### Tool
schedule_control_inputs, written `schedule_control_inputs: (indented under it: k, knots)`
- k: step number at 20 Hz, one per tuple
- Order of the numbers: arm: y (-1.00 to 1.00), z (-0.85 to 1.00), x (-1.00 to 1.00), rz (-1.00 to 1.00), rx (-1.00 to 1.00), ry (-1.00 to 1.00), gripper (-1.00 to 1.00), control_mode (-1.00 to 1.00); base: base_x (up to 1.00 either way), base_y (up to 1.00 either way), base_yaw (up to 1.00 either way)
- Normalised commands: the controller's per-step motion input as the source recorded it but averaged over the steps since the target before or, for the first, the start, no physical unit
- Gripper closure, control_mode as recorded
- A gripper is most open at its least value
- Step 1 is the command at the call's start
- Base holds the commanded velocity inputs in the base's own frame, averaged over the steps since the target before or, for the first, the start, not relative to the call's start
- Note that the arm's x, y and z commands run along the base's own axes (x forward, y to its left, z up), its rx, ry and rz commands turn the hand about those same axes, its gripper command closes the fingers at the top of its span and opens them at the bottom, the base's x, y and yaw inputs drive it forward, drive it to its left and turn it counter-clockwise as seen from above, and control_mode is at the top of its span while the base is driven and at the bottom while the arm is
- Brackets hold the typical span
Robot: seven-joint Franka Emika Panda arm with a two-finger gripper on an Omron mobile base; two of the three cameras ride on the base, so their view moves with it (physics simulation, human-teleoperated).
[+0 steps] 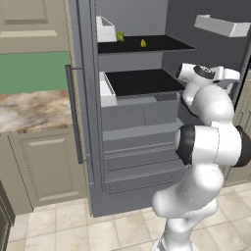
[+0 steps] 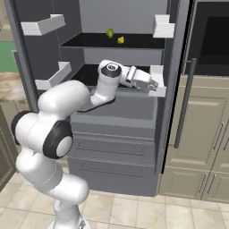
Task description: Take the lemon wedge from the fridge and place it on the plate with fish on the dining counter.
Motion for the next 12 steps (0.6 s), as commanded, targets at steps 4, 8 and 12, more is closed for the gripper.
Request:
schedule_control_inputs:
  k: [4,8,12]
  knots:
    - [0.50,0.40,-1.00,0.00,0.31,-0.37,-1.00,-1.00,0.00,0.00,0.00]
    - [1.00,0.63,-0.91,0.00,0.23,-0.25,-1.00,-1.00,0.00,0.00,0.00]
    - [1.00,0.25,-0.77,0.06,0.09,-0.03,-1.00,-1.00,0.00,0.00,0.00]
